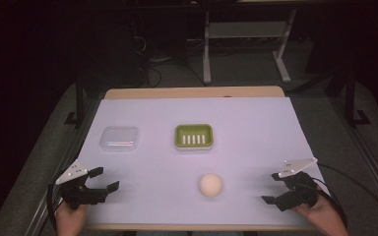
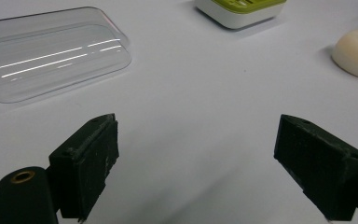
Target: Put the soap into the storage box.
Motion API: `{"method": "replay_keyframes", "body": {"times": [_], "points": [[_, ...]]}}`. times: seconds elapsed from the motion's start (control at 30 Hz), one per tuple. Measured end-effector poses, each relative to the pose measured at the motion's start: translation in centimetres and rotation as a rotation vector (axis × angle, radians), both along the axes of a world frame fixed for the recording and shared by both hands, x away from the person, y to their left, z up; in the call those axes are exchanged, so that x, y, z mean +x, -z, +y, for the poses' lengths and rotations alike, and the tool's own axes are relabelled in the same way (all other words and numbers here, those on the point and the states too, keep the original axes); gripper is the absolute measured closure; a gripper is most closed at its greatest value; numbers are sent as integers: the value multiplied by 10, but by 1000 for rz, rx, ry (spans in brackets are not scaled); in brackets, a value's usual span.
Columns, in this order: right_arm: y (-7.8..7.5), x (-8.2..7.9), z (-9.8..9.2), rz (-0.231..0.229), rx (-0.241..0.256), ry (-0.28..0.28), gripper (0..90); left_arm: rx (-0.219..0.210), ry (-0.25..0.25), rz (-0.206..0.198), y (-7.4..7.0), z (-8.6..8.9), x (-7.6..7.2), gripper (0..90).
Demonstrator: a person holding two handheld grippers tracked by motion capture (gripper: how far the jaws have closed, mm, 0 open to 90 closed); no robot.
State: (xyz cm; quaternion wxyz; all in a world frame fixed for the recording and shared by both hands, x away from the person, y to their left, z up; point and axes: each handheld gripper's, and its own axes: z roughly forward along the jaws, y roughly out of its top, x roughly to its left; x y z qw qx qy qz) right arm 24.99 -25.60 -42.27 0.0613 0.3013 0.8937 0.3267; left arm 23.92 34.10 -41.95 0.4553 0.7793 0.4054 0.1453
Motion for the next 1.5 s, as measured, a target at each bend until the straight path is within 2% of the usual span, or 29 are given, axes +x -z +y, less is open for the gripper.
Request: {"method": "replay_keyframes", "body": {"times": [0.13, 0.2, 0.23, 0.33, 0.47, 0.53, 0.7, 0.73, 0.87, 1.13, 1.27, 1.43, 1.5], "points": [[-3, 0, 9, -8, -8, -27, 149, 3, 26, 11, 0, -1, 0, 130], [-3, 0, 13, 14, -18, -27, 151, 21, -1, -9, 1, -2, -2, 130], [-2, 1, 14, 23, -24, -24, 151, 31, 2, -18, 2, -1, -2, 130], [-2, 1, 17, 31, -18, -27, 151, 19, 6, -8, 2, 1, -2, 130], [-7, 3, 23, 18, -14, -35, 150, 21, 2, -19, 1, 0, -3, 130], [-9, 3, 26, 8, -10, -46, 150, 36, -5, -24, 2, 0, -3, 130], [-10, 3, 32, 11, -17, -55, 150, 25, -2, -24, 2, 0, -3, 130], [-11, 3, 33, 10, -14, -58, 149, 4, -7, -25, 2, -1, -4, 130], [-15, 3, 38, -1, -8, -74, 150, 13, -5, -45, 1, -1, -7, 130], [-17, 10, 50, 7, -24, -102, 149, 21, 1, -46, 0, -1, -6, 130], [-19, 12, 56, 10, -26, -103, 149, 1, -6, -44, 1, -1, -6, 130], [-21, 15, 64, 20, -24, -119, 149, 15, 0, -42, 0, -1, -7, 130], [-21, 17, 66, 11, -24, -128, 147, 12, -2, -43, 0, -1, -7, 130]]}}
